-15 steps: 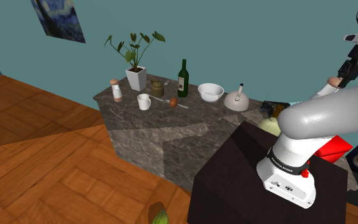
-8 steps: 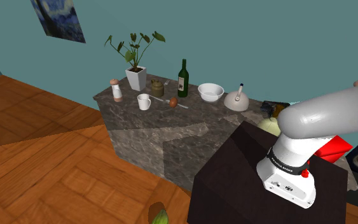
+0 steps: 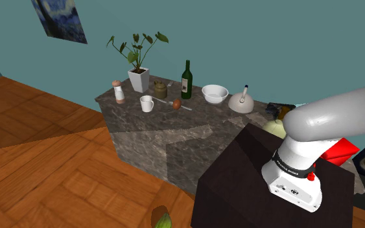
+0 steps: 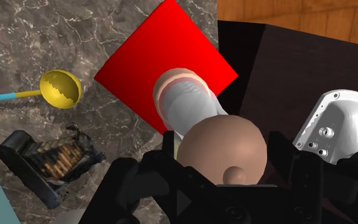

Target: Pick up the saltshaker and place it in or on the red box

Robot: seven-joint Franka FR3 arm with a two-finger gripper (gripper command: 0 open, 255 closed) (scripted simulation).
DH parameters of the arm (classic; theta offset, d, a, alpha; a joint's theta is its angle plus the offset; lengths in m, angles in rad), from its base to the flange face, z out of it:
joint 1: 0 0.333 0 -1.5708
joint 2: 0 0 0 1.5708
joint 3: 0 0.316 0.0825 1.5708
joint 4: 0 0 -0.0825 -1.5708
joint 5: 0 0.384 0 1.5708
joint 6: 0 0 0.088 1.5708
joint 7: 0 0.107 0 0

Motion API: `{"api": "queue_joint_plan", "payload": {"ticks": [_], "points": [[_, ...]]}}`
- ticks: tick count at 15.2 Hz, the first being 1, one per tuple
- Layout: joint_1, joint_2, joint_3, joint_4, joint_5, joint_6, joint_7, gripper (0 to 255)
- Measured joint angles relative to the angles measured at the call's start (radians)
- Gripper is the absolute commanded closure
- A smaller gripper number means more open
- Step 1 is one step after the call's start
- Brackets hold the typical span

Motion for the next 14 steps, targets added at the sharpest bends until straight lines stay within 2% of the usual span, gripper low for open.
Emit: {"api": "queue_joint_plan", "payload": {"ticks": [10, 14], "points": [[0.034, 0.01, -0.1, -0.087, -0.045, 0.125, 0.012, 255], [0.064, 0.02, -0.156, -0.113, -0.063, 0.178, 0.017, 255]]}}
